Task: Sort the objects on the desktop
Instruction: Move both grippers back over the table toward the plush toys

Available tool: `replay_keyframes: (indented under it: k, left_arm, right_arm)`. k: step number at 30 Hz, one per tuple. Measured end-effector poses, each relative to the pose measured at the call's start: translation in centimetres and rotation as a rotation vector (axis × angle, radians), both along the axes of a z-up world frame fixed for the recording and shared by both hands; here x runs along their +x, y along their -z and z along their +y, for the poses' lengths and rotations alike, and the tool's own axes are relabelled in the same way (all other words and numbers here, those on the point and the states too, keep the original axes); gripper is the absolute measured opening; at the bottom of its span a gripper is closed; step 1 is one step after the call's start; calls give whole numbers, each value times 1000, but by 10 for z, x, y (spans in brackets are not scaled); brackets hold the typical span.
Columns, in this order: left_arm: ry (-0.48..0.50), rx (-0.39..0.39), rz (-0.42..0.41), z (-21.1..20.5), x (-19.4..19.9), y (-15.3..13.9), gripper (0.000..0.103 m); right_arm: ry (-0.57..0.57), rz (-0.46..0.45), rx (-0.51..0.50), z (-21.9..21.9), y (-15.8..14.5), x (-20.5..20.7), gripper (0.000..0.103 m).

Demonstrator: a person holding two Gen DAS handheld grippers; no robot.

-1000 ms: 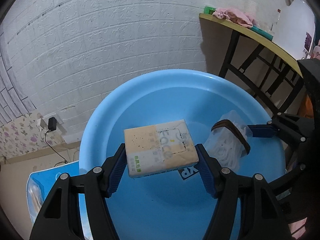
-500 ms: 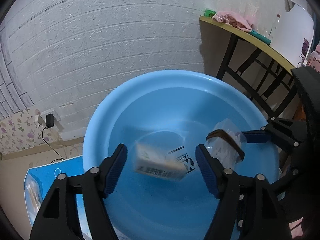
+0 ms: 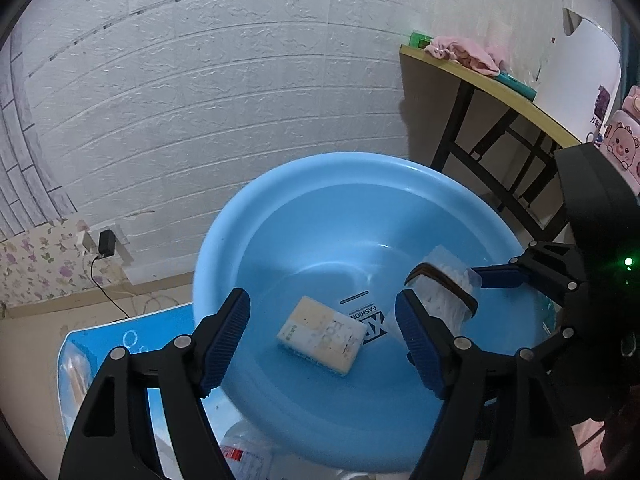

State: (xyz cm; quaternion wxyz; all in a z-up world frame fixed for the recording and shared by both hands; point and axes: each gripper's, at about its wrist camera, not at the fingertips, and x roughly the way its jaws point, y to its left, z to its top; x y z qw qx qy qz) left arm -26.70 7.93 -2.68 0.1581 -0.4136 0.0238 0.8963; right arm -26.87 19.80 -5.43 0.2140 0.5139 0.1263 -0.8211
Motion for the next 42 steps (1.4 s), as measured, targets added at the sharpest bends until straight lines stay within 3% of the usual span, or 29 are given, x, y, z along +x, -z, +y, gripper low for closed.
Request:
replay_keyframes:
  k: [13, 17, 22, 27, 34, 42]
  left_arm:
    - [-34, -3, 34, -21, 36, -17, 76]
    - [-48, -1, 46, -29, 53, -21, 82]
    - [-64, -12, 63, -40, 76, -25, 82]
    - [-92, -10, 76, -56, 97, -25, 91]
    - [-139, -10, 85, -80, 122, -20, 94]
    - [-203, -38, 63, -114, 142, 0, 94]
  right_arm:
    - [64, 36, -37, 5, -17, 23, 83]
    - [93, 76, -63, 13, -28, 38, 83]
    - [143, 187, -172, 26, -51, 64, 83]
    - [140, 300, -175, 22, -67, 93, 83]
    - [122, 263, -251, 23, -63, 121, 83]
    - [154, 194, -252, 22, -45, 134, 83]
